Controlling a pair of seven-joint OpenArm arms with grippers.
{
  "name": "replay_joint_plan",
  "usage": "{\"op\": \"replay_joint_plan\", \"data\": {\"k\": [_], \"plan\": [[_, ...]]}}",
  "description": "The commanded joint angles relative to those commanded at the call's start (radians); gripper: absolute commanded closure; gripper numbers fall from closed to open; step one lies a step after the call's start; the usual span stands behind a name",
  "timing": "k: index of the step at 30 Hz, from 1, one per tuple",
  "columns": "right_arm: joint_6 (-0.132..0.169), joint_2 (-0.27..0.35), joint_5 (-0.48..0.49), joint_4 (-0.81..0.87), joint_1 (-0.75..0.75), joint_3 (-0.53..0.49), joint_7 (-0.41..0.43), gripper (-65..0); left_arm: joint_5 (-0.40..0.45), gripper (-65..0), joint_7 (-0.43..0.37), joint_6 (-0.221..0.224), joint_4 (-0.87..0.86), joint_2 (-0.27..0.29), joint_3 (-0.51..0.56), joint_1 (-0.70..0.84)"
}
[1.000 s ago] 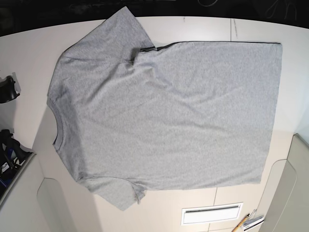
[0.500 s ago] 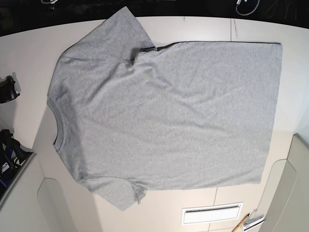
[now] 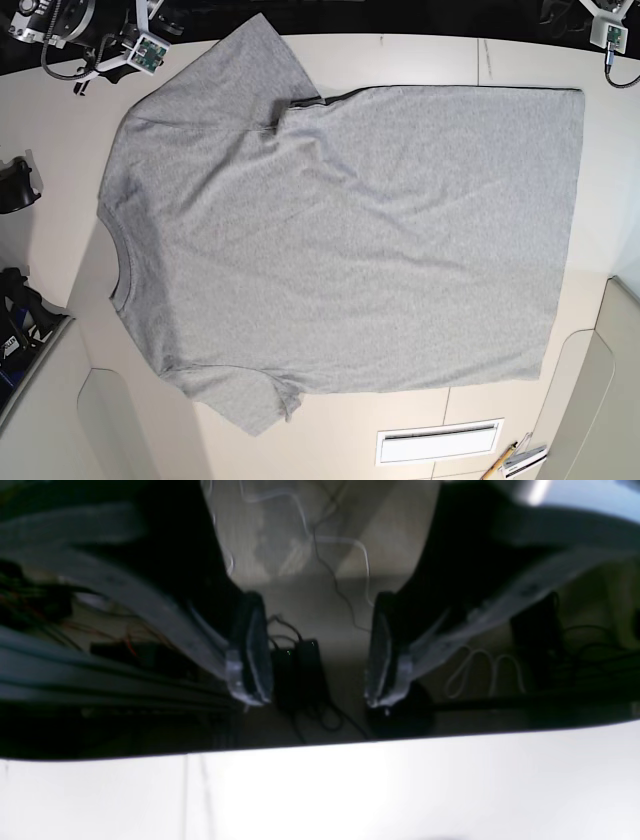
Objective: Fold the T-shirt properly
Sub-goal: 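Lower both grippers toward the shirt's shoulder edge, then grasp the shirt's shoulder edge with both grippers, one at each end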
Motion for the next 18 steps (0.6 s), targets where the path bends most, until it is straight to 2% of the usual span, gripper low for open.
{"op": "replay_joint_plan", "data": {"k": [1,4,9,11,14,16,18], "plan": [[0.003,-0.03,0.032,0.0,0.0,0.048,-0.016,-28.1,-0.005,-35.5,0.0,0.0,0.0,0.0,-0.013,-0.003],[0.056,-0.126,0.147,-0.01,0.0,0.195,-0.062,-29.1,-0.025,-35.8,0.004,0.0,0.0,0.0,-0.027,-0.016],[0.176,-0.293,0.355,-0.107,-0.002,0.445,-0.108,-31.3,-0.03,-39.6,0.007,0.008,0.0,0.0,-0.027,-0.039],[0.214,-0.345,0.44,-0.183,0.0,0.517,-0.146,-31.5,-0.029,-39.6,0.023,0.008,0.0,0.0,-0.027,-0.055],[0.272,-0.384,0.53,-0.301,0.0,0.565,-0.172,-31.5,-0.043,-39.7,0.04,0.008,0.0,-0.001,-0.027,-0.092],[0.285,-0.398,0.552,-0.362,0.006,0.565,-0.171,-31.5,-0.043,-39.9,0.042,0.008,0.0,0.0,-0.027,-0.115],[0.293,-0.417,0.556,-0.391,0.015,0.565,-0.171,-31.5,-0.044,-43.0,0.042,0.024,0.0,-0.001,-0.027,-0.13]]}}
